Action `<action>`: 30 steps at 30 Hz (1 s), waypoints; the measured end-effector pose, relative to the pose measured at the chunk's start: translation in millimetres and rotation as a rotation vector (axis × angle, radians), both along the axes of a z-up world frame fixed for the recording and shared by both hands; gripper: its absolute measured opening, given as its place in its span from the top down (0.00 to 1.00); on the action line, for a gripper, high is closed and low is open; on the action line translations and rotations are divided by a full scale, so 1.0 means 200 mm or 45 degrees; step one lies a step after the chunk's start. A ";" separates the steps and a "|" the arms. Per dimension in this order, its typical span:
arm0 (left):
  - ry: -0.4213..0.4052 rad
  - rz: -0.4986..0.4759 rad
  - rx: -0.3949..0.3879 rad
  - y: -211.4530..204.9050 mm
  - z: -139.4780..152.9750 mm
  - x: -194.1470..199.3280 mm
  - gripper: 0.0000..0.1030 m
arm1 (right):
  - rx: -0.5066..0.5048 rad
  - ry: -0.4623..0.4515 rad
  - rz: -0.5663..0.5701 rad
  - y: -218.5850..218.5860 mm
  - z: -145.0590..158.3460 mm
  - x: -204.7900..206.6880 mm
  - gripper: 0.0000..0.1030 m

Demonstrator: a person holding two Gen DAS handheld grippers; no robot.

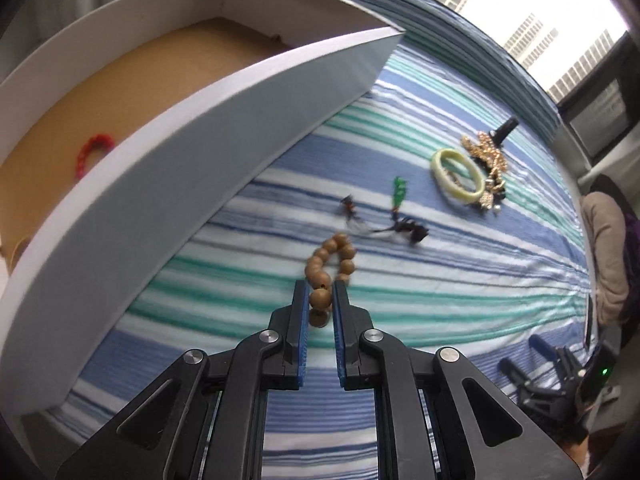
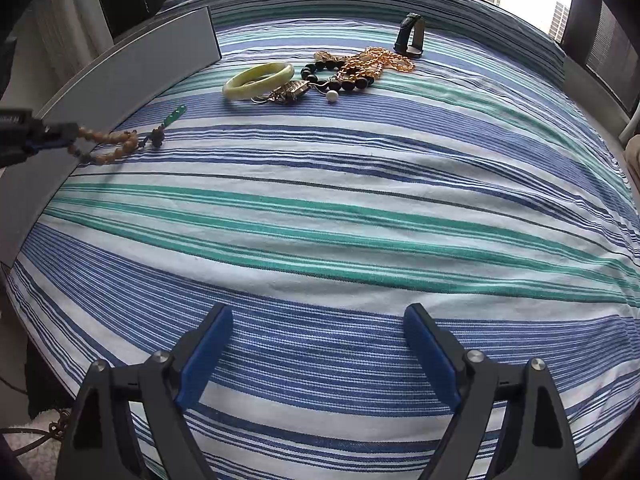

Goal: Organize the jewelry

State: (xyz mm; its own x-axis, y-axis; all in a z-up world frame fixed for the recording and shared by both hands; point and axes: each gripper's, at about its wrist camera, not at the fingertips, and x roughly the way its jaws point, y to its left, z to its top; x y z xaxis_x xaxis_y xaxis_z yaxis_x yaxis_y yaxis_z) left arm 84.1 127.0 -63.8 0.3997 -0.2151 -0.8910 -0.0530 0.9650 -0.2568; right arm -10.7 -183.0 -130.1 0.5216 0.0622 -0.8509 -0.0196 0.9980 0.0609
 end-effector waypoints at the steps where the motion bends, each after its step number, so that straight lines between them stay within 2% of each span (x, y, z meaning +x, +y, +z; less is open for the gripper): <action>1: 0.014 0.025 0.019 0.04 -0.02 -0.03 0.90 | -0.002 0.000 0.000 0.00 0.00 0.00 0.13; 2: 0.028 0.041 0.036 0.06 -0.04 -0.05 0.90 | -0.005 0.001 -0.001 0.00 0.00 0.00 0.13; 4: 0.022 0.055 0.062 0.11 -0.04 -0.09 0.80 | -0.016 0.004 -0.001 0.01 0.00 0.00 0.13; 5: 0.008 0.050 0.074 0.11 -0.03 -0.11 0.65 | -0.022 0.006 -0.001 0.01 0.00 0.00 0.13; 6: -0.016 0.037 0.090 0.11 -0.02 -0.12 0.58 | -0.027 0.009 -0.002 0.01 -0.01 0.00 0.13; 8: -0.063 -0.043 0.141 0.06 -0.01 -0.14 0.58 | -0.024 0.015 -0.005 0.01 -0.01 0.00 0.13; 11: -0.097 -0.250 0.196 -0.07 -0.02 -0.15 0.59 | -0.003 0.029 -0.013 0.00 0.00 0.00 0.13; 14: -0.098 -0.432 0.248 -0.17 -0.08 -0.14 0.72 | 0.008 0.045 -0.014 0.00 0.00 0.00 0.13; 15: -0.099 -0.464 0.265 -0.18 -0.10 -0.13 0.72 | 0.011 0.049 -0.013 0.00 0.00 0.00 0.13; 19: -0.060 -0.531 0.291 -0.17 -0.16 -0.09 0.72 | 0.025 0.062 0.000 0.01 0.01 0.00 0.13; 22: -0.066 -0.518 0.299 -0.14 -0.14 -0.07 0.71 | 0.034 0.068 0.008 0.02 0.01 0.01 0.13; 25: -0.109 -0.510 0.265 -0.10 -0.08 -0.08 0.61 | 0.038 0.072 0.007 0.02 0.02 0.01 0.13; 27: -0.146 -0.521 0.276 -0.09 -0.05 -0.10 0.51 | 0.035 0.071 0.007 0.02 0.02 0.01 0.13; 30: -0.150 -0.556 0.336 -0.10 -0.07 -0.08 0.50 | 0.029 0.071 0.015 0.04 0.02 0.01 0.13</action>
